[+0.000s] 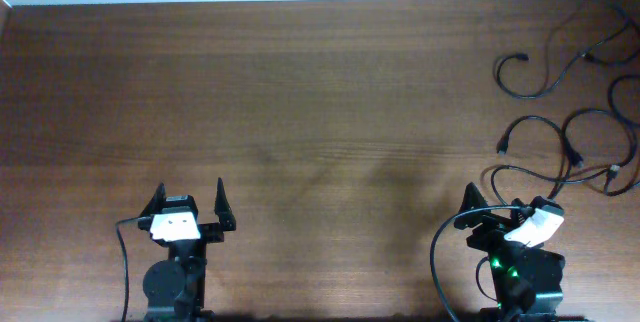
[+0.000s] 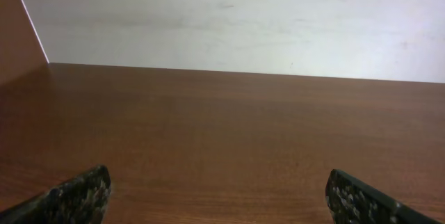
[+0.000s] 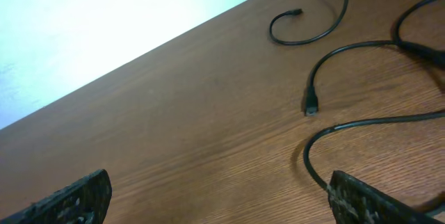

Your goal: Untangle cables

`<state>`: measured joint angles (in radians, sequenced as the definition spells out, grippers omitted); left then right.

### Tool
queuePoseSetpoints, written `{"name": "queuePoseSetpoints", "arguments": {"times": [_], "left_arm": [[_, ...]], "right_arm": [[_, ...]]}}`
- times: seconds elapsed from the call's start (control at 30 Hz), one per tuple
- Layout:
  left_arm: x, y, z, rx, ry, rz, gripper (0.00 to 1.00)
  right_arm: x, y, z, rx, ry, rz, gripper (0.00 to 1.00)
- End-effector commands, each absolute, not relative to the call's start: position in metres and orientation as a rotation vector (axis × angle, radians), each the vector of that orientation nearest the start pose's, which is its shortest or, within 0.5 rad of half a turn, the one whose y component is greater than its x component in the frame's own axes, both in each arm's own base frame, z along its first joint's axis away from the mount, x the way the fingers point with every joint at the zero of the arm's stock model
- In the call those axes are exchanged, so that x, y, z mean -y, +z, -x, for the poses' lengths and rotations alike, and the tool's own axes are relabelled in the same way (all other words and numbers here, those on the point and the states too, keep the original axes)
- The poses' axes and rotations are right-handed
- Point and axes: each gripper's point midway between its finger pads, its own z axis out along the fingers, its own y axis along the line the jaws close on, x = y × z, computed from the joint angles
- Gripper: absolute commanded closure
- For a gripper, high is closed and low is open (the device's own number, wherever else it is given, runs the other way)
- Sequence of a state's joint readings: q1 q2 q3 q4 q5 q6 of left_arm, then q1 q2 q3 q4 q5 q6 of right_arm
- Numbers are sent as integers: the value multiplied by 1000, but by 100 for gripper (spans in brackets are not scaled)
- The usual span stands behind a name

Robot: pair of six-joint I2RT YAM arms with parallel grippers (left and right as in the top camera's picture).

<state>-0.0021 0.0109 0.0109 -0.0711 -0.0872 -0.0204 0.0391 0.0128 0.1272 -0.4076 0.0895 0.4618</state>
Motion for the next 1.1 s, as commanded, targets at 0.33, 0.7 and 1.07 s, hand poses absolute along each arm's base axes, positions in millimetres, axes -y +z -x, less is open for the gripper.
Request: {"name": "queuePoseSetpoints", "arguments": {"times": [0.33, 0.7, 1.07], "left_arm": [[-20, 159, -245, -1637, 71, 112, 1], [-20, 159, -245, -1637, 71, 112, 1], [-20, 159, -245, -1637, 70, 112, 1]], "right_arm": [[9, 241, -235, -1404, 57, -151, 1], [6, 182, -246, -1538, 6, -89, 1], [-6, 156, -246, -1648, -4, 30, 1]]}}
